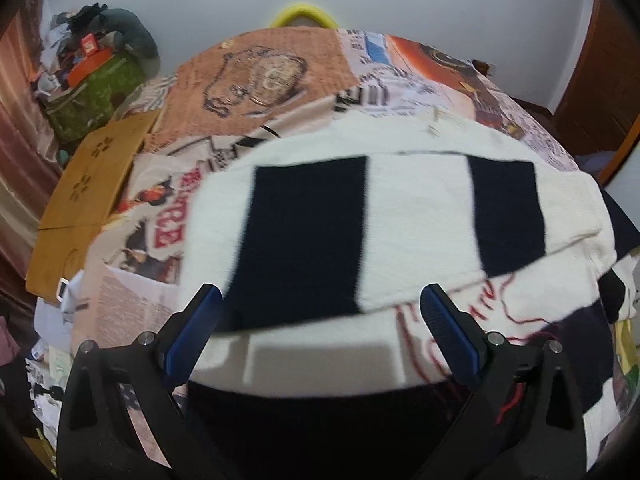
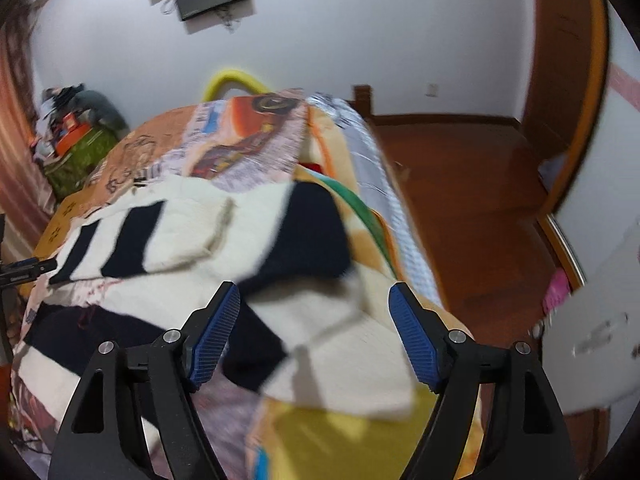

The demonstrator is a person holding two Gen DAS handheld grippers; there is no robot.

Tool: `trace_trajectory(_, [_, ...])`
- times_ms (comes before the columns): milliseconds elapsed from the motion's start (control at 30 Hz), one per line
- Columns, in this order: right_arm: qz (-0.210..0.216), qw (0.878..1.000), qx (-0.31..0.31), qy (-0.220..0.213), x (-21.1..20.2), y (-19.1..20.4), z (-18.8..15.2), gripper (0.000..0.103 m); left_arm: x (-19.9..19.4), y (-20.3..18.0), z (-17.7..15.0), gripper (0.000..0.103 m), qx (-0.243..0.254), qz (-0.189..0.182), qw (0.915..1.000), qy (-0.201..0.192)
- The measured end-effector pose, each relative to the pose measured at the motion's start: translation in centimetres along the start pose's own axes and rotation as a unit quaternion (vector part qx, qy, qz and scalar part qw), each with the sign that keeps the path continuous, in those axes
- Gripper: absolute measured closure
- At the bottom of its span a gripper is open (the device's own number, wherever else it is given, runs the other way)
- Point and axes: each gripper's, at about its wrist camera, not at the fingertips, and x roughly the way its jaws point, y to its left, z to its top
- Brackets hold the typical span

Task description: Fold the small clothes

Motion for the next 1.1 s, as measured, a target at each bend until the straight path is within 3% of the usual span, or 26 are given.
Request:
trace_trajectory(167, [-0.005,0.999,0.031,0.029,1.6,-2.6,-2.4,0.029,1.2,-1.8,-1.2,0.003,-0.004,-0.01,0.9995,0.03])
trace_trajectory(333, [0.001,0.993,0.108,0.052,3.8,-6.2,-4.4,0.029,3.1,-2.6,-2.6,0.003,-0.002,-0.002,0.9976,0.069])
trace_trajectory(500, [0.041,0.987,0.142,0.066,5.7,-6.9,-5.2,0.031,3.5,-2.8,-3.0,0.002,-0.006,0.001,0.9971,0.076])
trace_trajectory(700, [0.068,0.986,0.142,0.054,6.4,-6.3,-4.9,0.074,3.7,-2.6,-3.1,0.001,-0.013,0.0,0.9969,0.078])
trace_trajectory(733, [0.069,0.986,0.142,0.047,6.1,-6.5,-4.8,0.088,3.7,-2.6,-3.1,0.001,-0.013,0.0,0.9968,0.078])
trace_trajectory(933, [0.039,0.992,0.117,-0.003,2.9,-7.3,-2.3,0.093,3.4,-2.5,-3.1,0.001,-0.012,-0.001,0.9971,0.075])
trace_trajectory(1100, [-0.003,0.995,0.078,-0.069,-1.3,-6.9,1.8,0.093,2.8,-2.4,-2.9,0.002,-0.013,0.002,0.9977,0.066])
